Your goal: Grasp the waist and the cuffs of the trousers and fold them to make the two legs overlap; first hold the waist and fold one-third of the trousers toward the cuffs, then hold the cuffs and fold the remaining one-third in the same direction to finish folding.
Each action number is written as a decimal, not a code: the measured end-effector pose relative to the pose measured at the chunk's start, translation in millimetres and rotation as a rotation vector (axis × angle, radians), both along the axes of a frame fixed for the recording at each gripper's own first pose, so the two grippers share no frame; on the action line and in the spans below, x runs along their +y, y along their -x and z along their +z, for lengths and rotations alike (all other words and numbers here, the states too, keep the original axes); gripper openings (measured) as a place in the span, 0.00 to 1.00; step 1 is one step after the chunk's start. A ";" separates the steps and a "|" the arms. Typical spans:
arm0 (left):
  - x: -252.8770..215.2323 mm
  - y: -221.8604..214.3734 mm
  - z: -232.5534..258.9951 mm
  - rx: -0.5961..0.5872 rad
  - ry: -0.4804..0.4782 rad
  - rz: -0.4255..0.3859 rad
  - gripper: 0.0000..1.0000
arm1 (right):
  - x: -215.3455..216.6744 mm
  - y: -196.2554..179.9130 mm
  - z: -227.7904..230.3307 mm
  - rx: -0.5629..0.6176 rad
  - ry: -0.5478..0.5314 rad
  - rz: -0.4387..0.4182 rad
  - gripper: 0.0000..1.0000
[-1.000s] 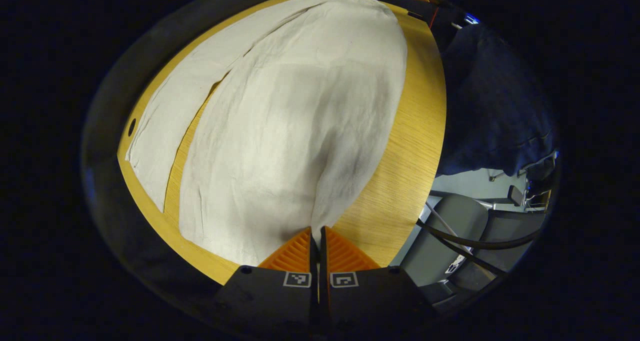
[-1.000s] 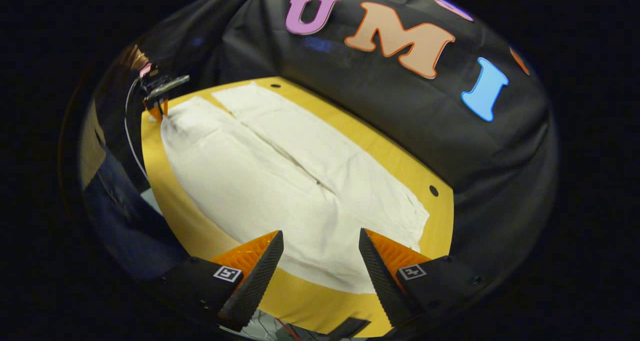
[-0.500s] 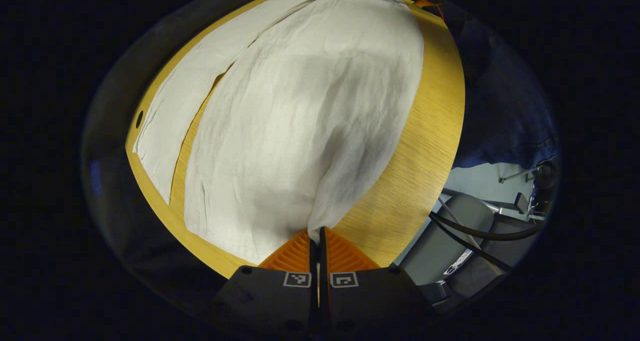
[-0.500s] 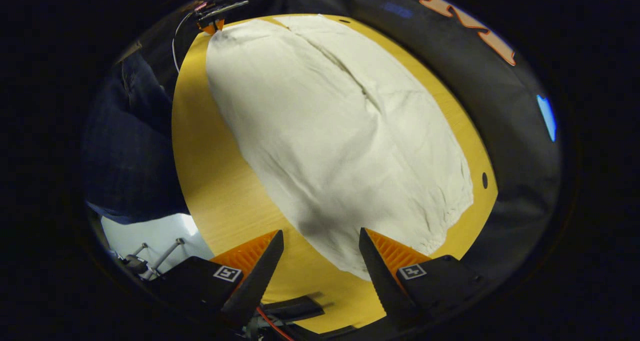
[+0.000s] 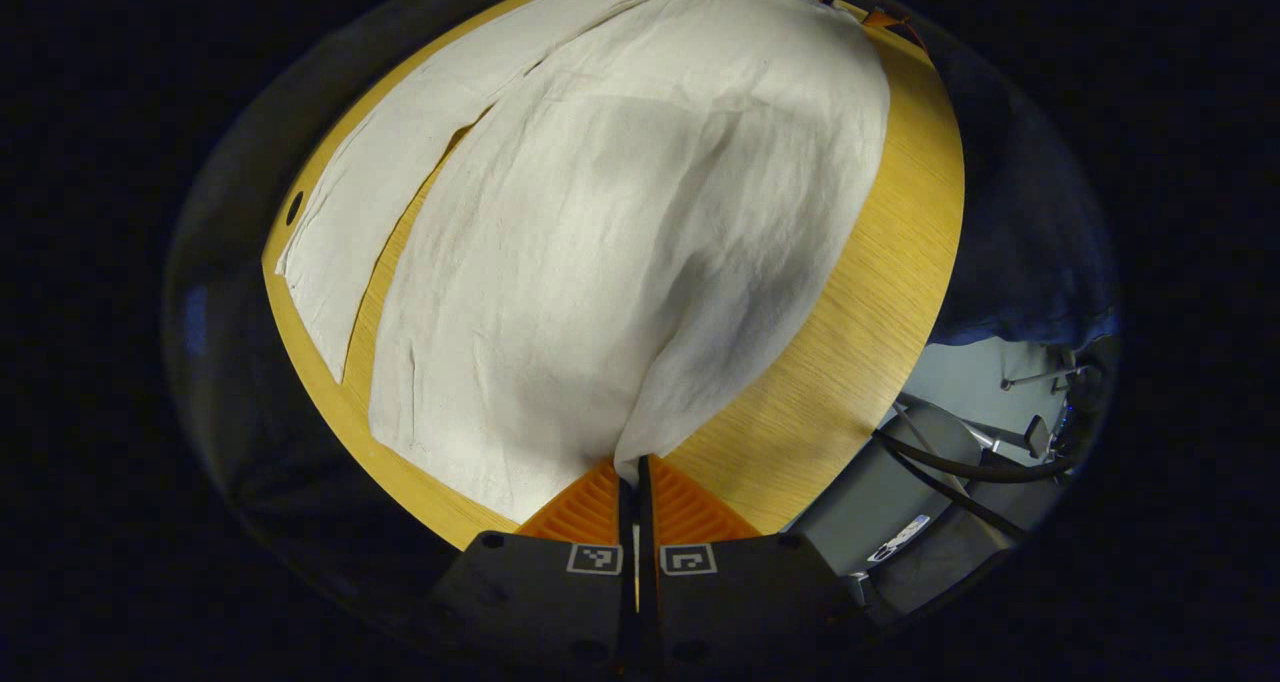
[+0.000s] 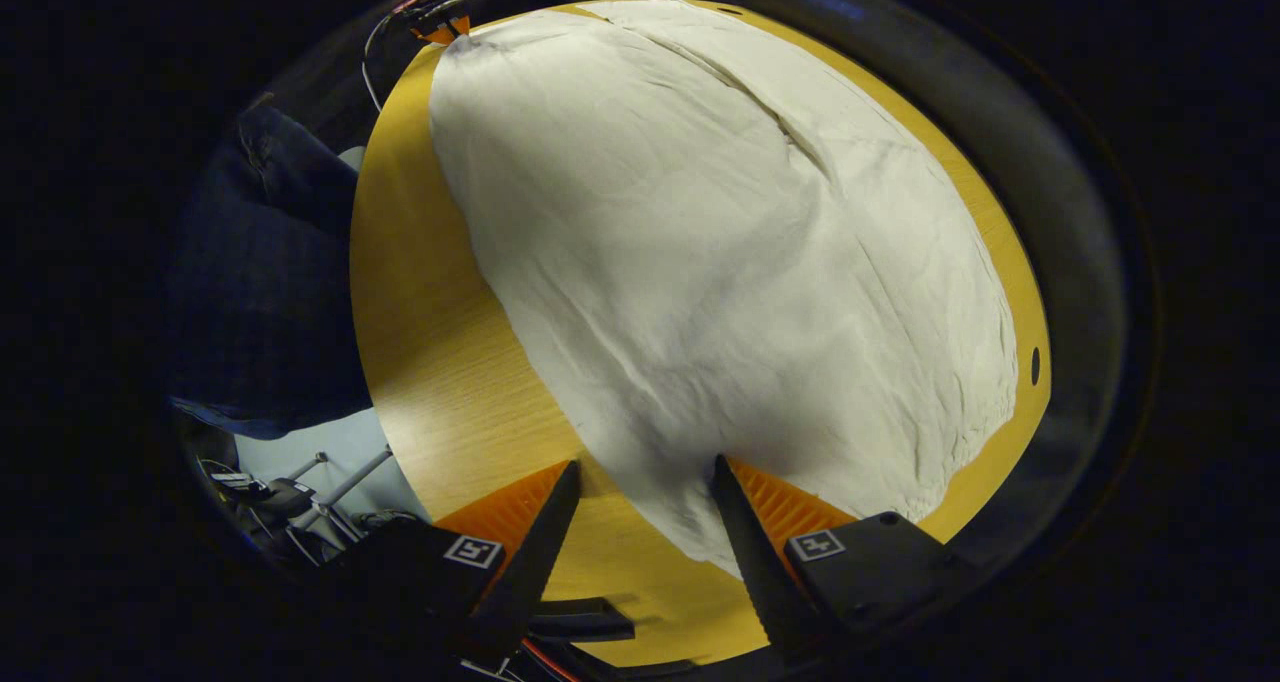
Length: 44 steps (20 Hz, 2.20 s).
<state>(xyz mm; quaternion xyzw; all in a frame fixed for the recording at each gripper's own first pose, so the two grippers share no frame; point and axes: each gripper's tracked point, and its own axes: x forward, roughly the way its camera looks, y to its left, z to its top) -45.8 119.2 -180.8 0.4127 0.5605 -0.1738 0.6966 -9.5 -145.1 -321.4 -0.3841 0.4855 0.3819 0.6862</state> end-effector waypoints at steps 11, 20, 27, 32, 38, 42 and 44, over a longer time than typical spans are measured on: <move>-15.6 -12.1 -6.0 0.017 0.023 0.008 0.00 | -10.1 -19.8 2.7 -0.080 0.063 -0.104 0.08; -14.2 -17.4 -4.0 -0.139 0.155 0.148 0.00 | -10.8 -25.3 23.7 -0.159 -0.018 -0.449 0.03; -19.1 -52.3 24.6 -0.455 0.395 0.358 0.00 | -2.2 -50.1 72.6 -0.368 -0.201 -0.813 0.03; -12.0 -111.8 83.3 -0.756 0.542 0.427 0.00 | 3.2 -80.0 102.5 -0.546 -0.282 -0.982 0.02; 1.1 -191.4 137.3 -0.980 0.638 0.495 0.00 | 5.0 -134.3 137.4 -0.698 -0.403 -1.108 0.01; -0.3 -245.3 160.0 -1.065 0.623 0.516 0.00 | 5.4 -186.1 157.9 -0.751 -0.479 -1.146 0.02; -0.4 -265.5 170.0 -1.108 0.624 0.558 0.00 | 5.6 -211.5 158.5 -0.755 -0.496 -1.137 0.02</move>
